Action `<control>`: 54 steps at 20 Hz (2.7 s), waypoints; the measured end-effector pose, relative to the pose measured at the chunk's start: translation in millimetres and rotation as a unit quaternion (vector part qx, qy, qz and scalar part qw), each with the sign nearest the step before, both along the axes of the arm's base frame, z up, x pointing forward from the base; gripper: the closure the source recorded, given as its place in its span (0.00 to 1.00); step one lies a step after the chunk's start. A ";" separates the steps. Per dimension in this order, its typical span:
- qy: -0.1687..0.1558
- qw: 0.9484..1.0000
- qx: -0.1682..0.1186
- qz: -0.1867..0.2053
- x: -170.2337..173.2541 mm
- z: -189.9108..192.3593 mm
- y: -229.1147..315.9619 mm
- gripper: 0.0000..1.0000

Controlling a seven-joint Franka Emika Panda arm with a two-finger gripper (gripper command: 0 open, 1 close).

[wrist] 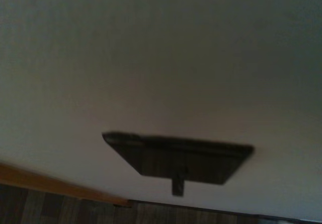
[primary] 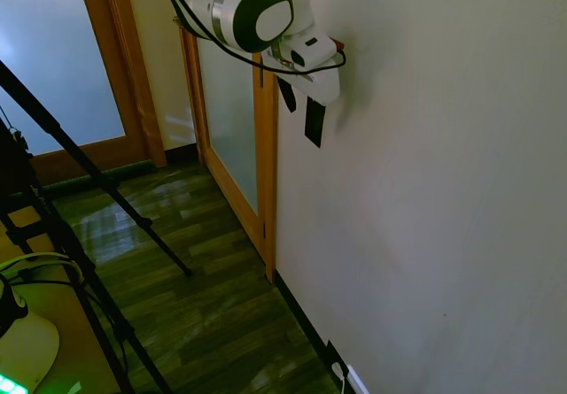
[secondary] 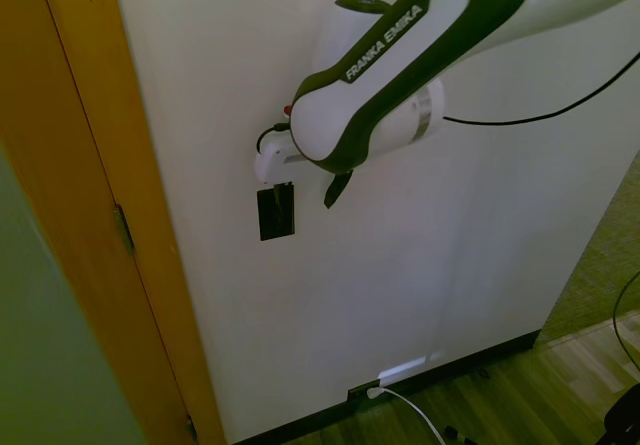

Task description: Turn on the light

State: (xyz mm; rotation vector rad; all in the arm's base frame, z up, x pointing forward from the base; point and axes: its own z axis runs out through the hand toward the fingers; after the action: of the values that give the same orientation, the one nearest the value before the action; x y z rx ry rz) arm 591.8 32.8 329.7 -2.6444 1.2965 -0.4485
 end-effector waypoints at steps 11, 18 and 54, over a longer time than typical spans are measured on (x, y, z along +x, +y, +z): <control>0.001 1.000 0.006 -0.026 18.7 -40.4 24.3 1.00; -0.022 0.998 -0.010 -0.056 21.0 -43.6 29.8 1.00; -0.092 0.993 -0.020 -0.072 4.9 -12.2 43.4 0.00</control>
State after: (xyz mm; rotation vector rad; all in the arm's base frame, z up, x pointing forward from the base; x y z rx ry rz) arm 596.7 76.2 317.5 -2.4808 1.4367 -0.7269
